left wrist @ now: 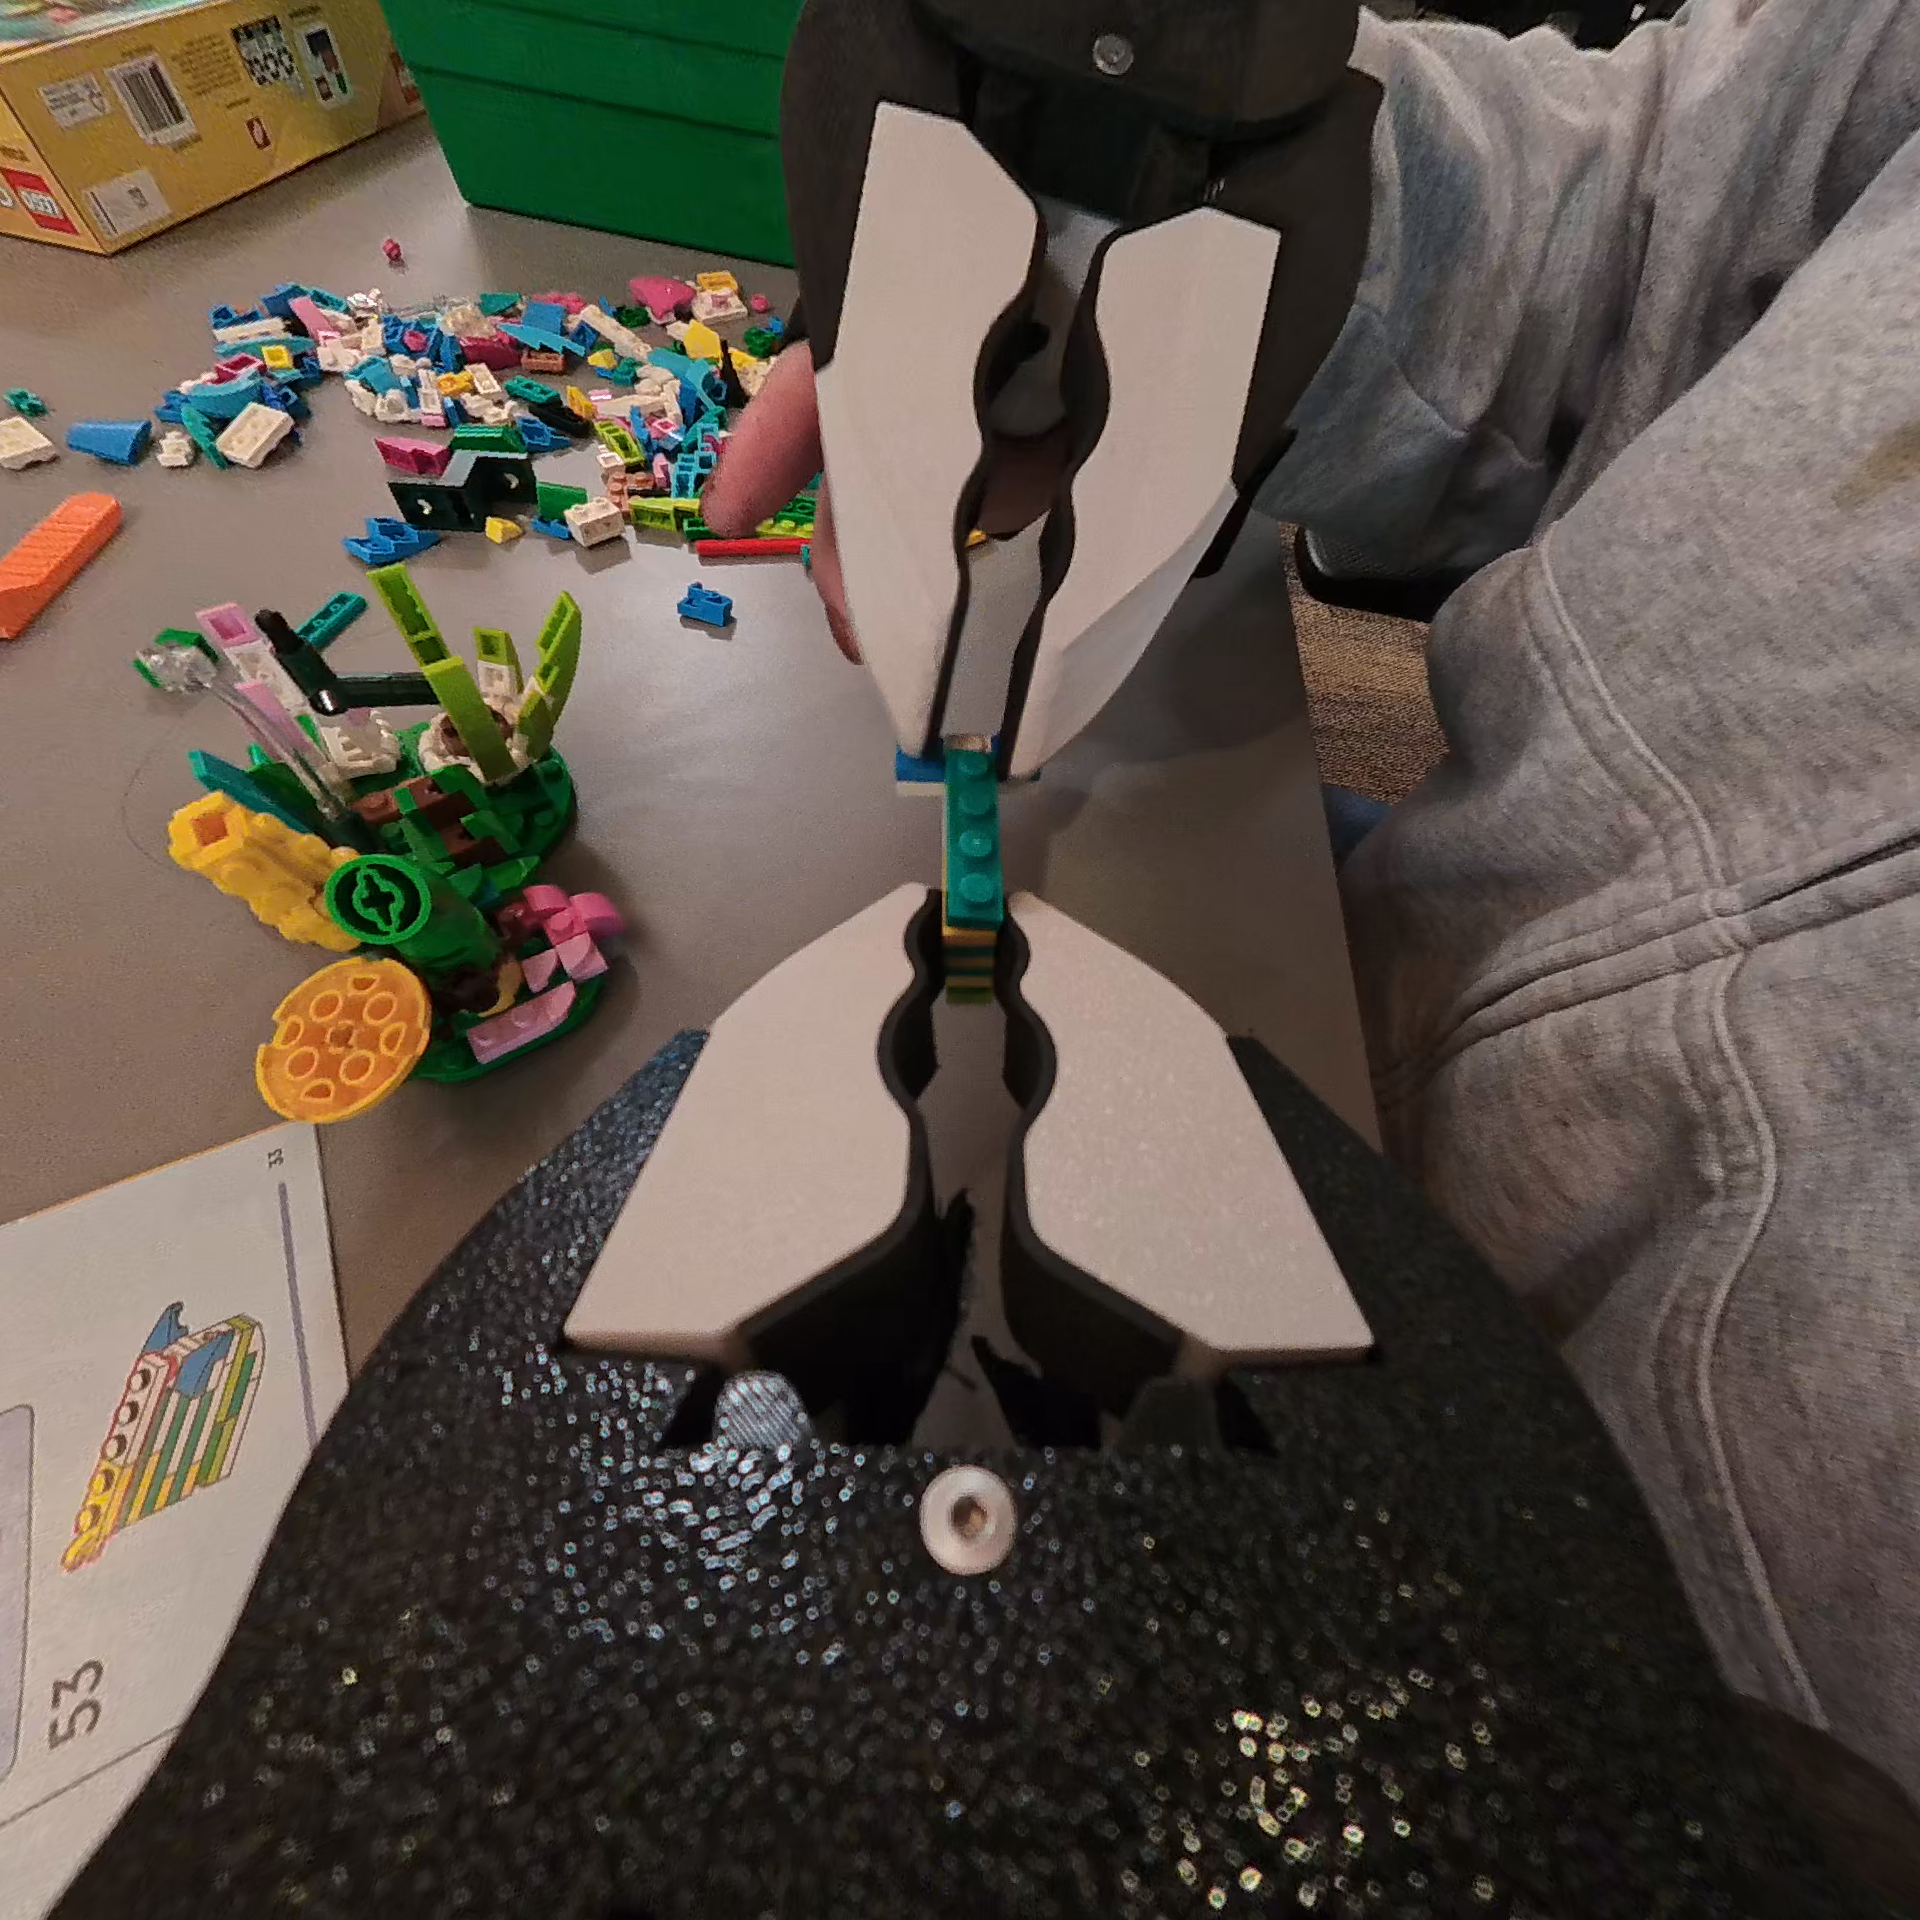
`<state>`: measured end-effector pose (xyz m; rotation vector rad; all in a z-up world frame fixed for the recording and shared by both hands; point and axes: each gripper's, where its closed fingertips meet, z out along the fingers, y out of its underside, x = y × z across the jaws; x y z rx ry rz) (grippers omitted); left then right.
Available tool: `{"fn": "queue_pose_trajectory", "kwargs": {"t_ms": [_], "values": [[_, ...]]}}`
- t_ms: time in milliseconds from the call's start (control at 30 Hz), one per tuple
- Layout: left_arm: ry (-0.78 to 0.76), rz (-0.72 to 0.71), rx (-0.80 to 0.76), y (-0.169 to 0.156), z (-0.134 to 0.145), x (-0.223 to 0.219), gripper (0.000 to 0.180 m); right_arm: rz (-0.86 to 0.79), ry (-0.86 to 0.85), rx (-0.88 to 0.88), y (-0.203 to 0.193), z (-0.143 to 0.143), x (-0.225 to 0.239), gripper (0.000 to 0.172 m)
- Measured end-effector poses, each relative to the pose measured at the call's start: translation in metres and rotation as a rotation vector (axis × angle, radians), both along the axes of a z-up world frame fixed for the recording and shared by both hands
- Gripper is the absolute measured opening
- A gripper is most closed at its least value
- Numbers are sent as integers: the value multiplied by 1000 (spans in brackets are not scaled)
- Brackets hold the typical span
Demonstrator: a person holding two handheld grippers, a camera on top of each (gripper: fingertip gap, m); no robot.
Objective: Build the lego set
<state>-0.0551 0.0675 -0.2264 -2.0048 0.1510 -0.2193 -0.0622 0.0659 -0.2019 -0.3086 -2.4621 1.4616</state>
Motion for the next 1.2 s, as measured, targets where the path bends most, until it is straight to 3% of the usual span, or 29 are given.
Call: {"fn": "queue_pose_trajectory", "kwargs": {"t_ms": [333,500,667,867,1200], "values": [[3,14,6,-2,2,-3,8,-52,36,-83,10,10,-3,30],[-15,49,25,-5,9,-10,8,-107,-42,-174,22,0,-1,37],[-76,107,51,-5,20,-17,8,-157,-144,-384,10,-5,1,32],[-112,131,96,-7,36,-19,8,-245,-124,-611,1,17,-8,25],[-104,124,145,-6,78,-10,8,-197,-148,-983,-8,56,-3,20]]}}
